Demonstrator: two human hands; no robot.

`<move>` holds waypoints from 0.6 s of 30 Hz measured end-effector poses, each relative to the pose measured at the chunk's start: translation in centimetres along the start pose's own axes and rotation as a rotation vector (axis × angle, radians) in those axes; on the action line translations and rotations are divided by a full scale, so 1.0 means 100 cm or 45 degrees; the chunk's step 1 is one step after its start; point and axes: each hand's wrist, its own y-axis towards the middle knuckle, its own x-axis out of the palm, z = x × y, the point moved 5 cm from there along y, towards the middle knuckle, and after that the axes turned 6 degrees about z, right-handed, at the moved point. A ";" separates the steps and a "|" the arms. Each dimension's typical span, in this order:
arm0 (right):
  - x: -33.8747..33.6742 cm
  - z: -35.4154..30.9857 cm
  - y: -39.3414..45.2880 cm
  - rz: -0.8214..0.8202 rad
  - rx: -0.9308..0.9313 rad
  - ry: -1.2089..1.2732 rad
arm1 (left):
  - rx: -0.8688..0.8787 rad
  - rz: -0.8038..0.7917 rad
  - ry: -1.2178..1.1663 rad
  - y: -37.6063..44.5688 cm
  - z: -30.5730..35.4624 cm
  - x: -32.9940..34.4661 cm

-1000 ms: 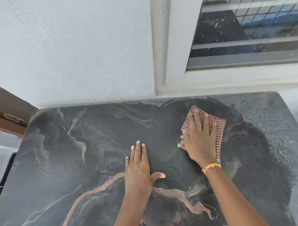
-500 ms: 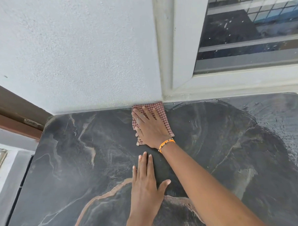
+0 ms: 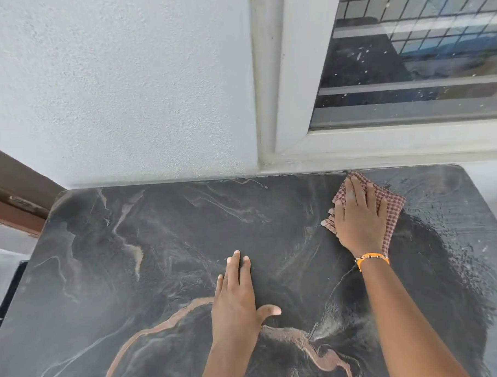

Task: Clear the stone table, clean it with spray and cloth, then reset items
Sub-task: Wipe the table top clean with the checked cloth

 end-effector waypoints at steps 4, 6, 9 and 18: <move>0.004 -0.028 -0.026 -0.038 0.120 0.017 | 0.000 -0.015 0.003 -0.001 0.000 0.001; 0.010 -0.065 -0.040 -0.060 -0.092 0.009 | 0.003 -0.021 0.016 0.000 -0.001 0.002; 0.022 -0.115 -0.051 -0.168 -0.509 0.046 | -0.003 -0.059 0.051 0.001 0.004 0.002; 0.006 -0.016 0.013 -0.124 -0.494 0.010 | 0.235 -0.245 0.087 0.000 0.093 0.024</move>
